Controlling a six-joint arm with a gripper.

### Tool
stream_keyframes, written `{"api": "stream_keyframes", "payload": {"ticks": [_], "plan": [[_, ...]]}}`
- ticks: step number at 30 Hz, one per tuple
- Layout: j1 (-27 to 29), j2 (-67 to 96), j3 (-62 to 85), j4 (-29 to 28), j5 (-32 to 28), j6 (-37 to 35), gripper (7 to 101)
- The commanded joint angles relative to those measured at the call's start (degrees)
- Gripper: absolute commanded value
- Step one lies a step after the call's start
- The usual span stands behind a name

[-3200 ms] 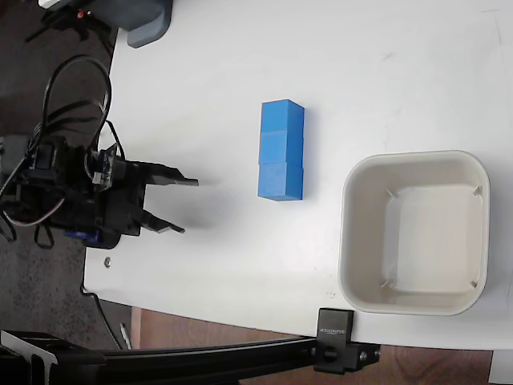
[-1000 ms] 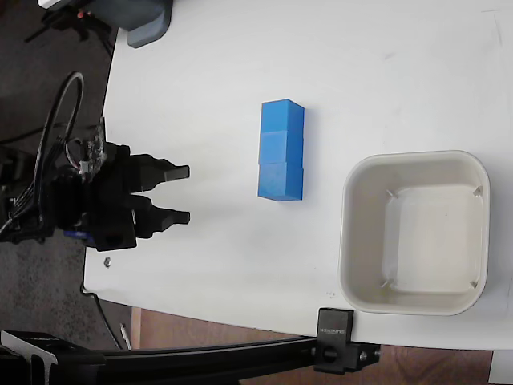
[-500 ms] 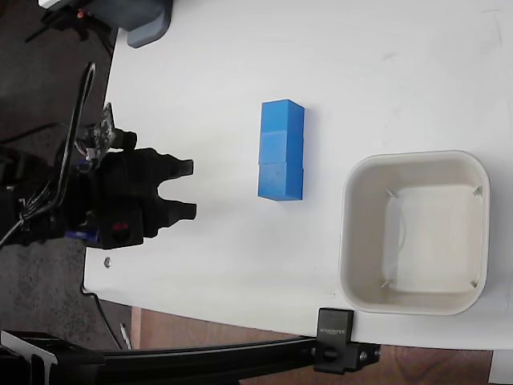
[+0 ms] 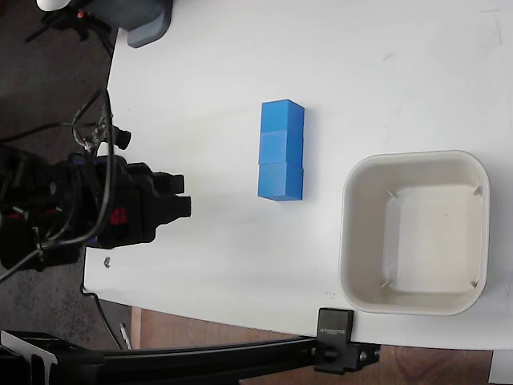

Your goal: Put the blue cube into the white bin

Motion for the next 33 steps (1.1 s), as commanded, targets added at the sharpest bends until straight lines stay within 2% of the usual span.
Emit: {"api": "stream_keyframes", "payload": {"ticks": [1, 7, 10, 16, 19, 26, 33], "plan": [[0.35, -4.39, -7.21, 1.93, -3.69, -5.36, 99.2], [0.97, -12.66, -13.89, 5.45, -3.34, -10.9, 100.0], [0.79, -14.94, -15.03, 3.78, -2.72, -11.87, 98.9], [-1.93, -19.16, -15.56, -3.69, 0.53, -11.25, 94.9], [-2.2, -24.08, -19.07, -4.75, 0.62, -12.74, 95.2], [-3.43, -36.74, -31.2, -1.14, 0.0, -16.17, 98.4], [-5.54, -40.78, -37.18, 2.11, 0.53, -17.31, 98.9]]}}
